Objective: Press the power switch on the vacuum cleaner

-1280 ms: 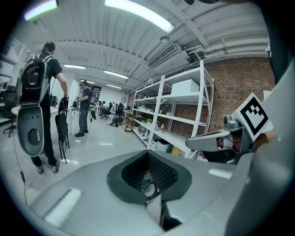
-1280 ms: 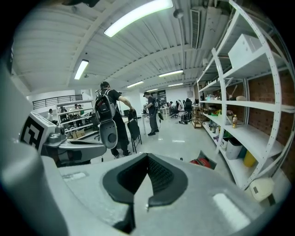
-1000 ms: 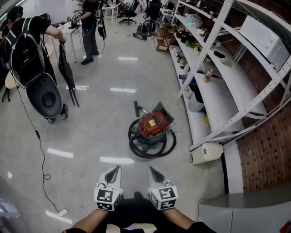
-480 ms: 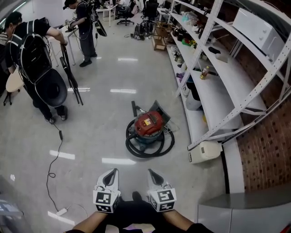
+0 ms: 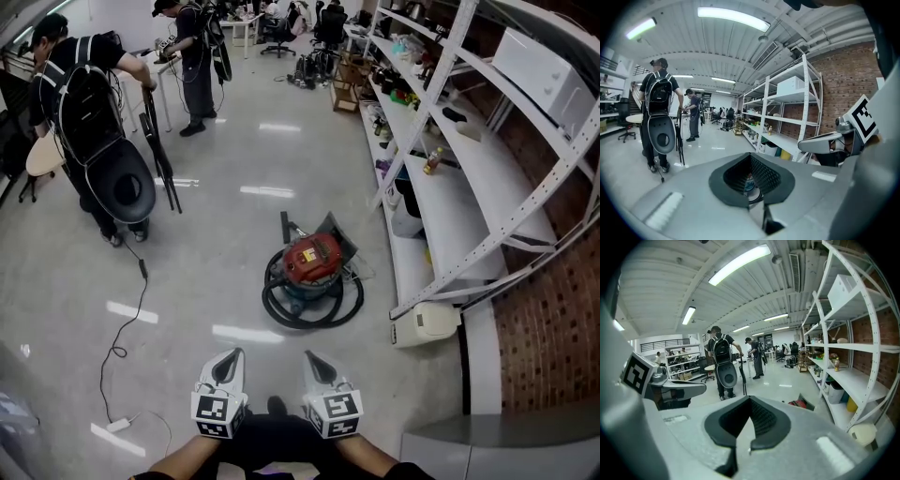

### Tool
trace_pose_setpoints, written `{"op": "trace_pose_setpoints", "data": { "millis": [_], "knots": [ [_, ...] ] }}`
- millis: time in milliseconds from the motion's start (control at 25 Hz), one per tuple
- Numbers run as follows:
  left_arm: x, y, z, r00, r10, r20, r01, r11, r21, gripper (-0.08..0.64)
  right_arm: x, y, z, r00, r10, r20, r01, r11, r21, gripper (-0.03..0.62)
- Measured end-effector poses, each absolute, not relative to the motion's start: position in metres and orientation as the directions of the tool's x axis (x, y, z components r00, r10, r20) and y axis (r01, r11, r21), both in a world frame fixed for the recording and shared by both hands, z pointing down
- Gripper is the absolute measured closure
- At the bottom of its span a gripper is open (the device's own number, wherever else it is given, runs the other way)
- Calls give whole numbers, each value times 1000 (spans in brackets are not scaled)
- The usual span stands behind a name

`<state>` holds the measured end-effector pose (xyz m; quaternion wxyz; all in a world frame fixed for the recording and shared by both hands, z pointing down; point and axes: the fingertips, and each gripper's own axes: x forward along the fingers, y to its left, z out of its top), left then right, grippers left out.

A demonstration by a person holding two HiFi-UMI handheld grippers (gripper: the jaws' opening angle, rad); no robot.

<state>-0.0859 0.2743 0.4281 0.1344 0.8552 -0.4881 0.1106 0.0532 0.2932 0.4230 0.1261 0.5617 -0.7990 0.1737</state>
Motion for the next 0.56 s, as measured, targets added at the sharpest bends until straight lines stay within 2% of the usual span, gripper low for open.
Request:
{"op": "trace_pose_setpoints", "data": {
  "millis": [560],
  "knots": [
    [-78,293,432,473,-826,308,-880,-458,124,545,63,309,429,-366,-847,386,-931,334,-149,600]
  ]
}}
